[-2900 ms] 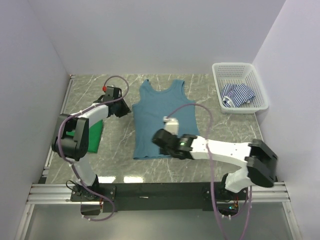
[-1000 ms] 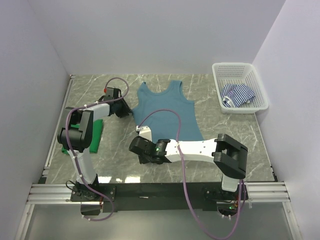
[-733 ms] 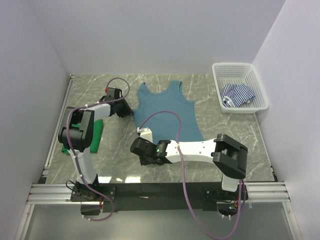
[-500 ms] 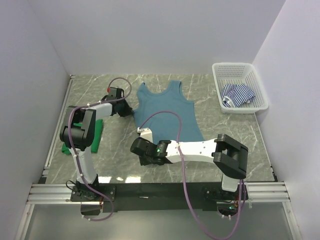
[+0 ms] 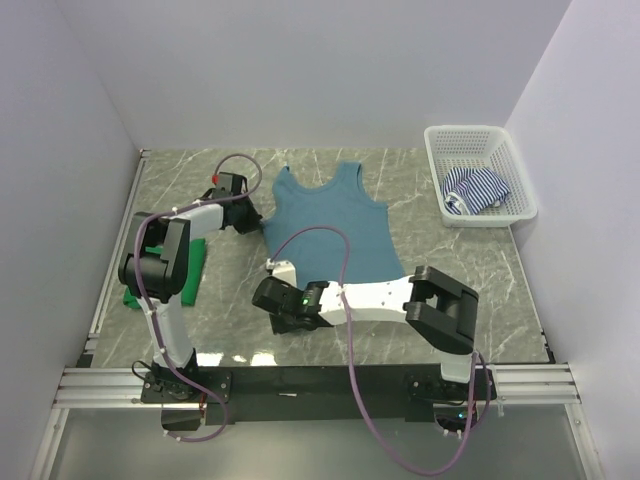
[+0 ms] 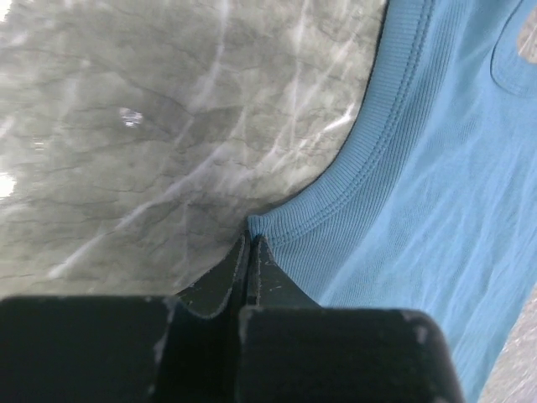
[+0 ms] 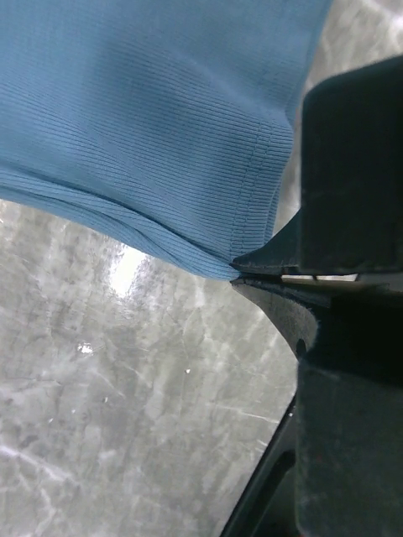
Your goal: Fold and stack the tank tops
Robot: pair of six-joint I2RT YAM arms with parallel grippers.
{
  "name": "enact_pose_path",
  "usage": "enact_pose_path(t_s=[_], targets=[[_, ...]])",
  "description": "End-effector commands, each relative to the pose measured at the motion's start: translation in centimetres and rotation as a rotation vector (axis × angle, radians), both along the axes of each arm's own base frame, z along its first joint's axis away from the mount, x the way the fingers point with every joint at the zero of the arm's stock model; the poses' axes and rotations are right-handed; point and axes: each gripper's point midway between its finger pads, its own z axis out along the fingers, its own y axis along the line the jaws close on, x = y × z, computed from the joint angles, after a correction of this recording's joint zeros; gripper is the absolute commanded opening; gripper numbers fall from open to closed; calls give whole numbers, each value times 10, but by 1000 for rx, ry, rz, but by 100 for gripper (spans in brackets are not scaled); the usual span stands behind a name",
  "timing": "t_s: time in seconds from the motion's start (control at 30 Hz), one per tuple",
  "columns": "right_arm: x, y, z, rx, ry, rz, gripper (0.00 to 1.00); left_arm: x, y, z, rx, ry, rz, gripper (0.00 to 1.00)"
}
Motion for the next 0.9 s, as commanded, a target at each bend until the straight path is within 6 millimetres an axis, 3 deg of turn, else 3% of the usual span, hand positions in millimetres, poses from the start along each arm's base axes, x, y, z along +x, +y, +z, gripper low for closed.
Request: enact_pose_path(t_s=[0.0,0.13,0.33,0.63,0.8,0.83,0.87], targets=[[-4,26,14,79,7,13,0,8,13,30,25,-65,19,1],[-10,49,23,112,27,50,0,9,28,28,51,-48,45,0],[-14,67,30,153,44,81,0,15,34,40,44,-70,44,1],[-14,73,39,168,45,108,0,25,38,56,35,-84,36,1],[-11,69,46,213,59,99,0,30,36,72,5,-117,39,1],[-12,62,40,205,66,95,0,30,33,75,-13,-120,31,1],[-12,63,52,251,59,86,0,31,31,77,-24,-128,29,1]])
